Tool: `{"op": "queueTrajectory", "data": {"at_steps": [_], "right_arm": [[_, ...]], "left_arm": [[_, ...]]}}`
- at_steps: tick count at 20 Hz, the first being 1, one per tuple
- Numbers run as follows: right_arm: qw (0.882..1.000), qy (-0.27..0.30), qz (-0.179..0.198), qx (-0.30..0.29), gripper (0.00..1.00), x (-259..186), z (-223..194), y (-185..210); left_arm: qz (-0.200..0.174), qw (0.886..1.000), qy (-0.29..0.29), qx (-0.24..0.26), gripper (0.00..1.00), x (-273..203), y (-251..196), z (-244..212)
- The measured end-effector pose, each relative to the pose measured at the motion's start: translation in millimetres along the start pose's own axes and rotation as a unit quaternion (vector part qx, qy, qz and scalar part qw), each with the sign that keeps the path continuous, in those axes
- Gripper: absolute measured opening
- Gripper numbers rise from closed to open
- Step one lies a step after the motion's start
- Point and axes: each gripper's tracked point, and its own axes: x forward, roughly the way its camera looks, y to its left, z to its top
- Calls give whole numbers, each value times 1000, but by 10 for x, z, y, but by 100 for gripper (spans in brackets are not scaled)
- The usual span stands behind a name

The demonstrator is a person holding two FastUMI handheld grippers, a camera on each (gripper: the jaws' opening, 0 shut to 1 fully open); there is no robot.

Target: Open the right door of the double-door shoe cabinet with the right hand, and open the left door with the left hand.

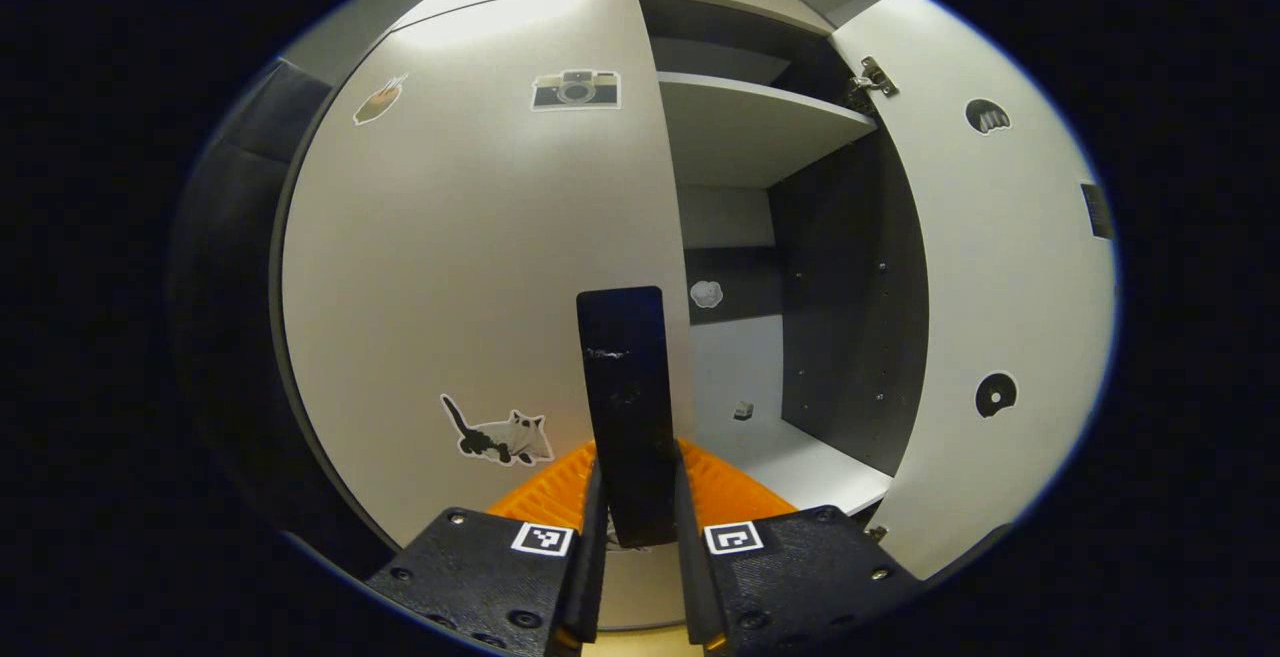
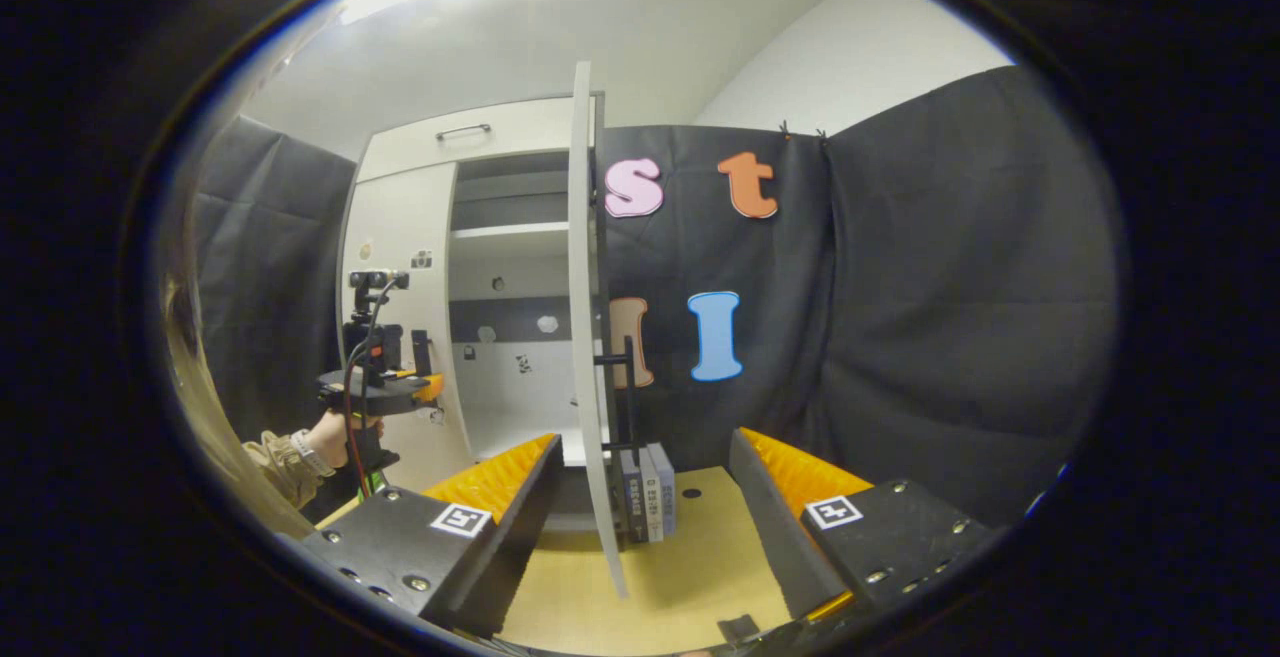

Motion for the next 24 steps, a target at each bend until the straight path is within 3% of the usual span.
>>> {"op": "queueTrajectory", "data": {"at_steps": [4, 9, 10, 11, 18, 19, 20, 24], "right_arm": [[1000, 2, 6, 4, 99, 21, 27, -4], [1000, 1, 26, 9, 99, 105, 67, 60], [999, 3, 32, 10, 94, 107, 67, 88], [999, 5, 38, 10, 98, 82, 58, 125], [996, 10, 88, 3, 98, 111, 92, 398], [995, 11, 95, 2, 94, 123, 94, 437], [995, 11, 103, 2, 98, 124, 99, 475], [991, 17, 135, 0, 98, 177, 66, 643]], "left_arm": [[-6, 1000, 12, -2, 27, -40, 4, -24], [-17, 1000, 13, -10, 27, -229, 2, -26], [-18, 1000, 13, -11, 27, -291, 5, -26], [-19, 1000, 12, -14, 27, -354, 12, -22], [-20, 999, 18, -28, 23, -733, 105, -25], [-19, 999, 18, -27, 23, -773, 114, -29], [-18, 999, 18, -28, 23, -827, 127, -33], [-16, 999, 19, -32, 23, -1013, 201, -34]]}}
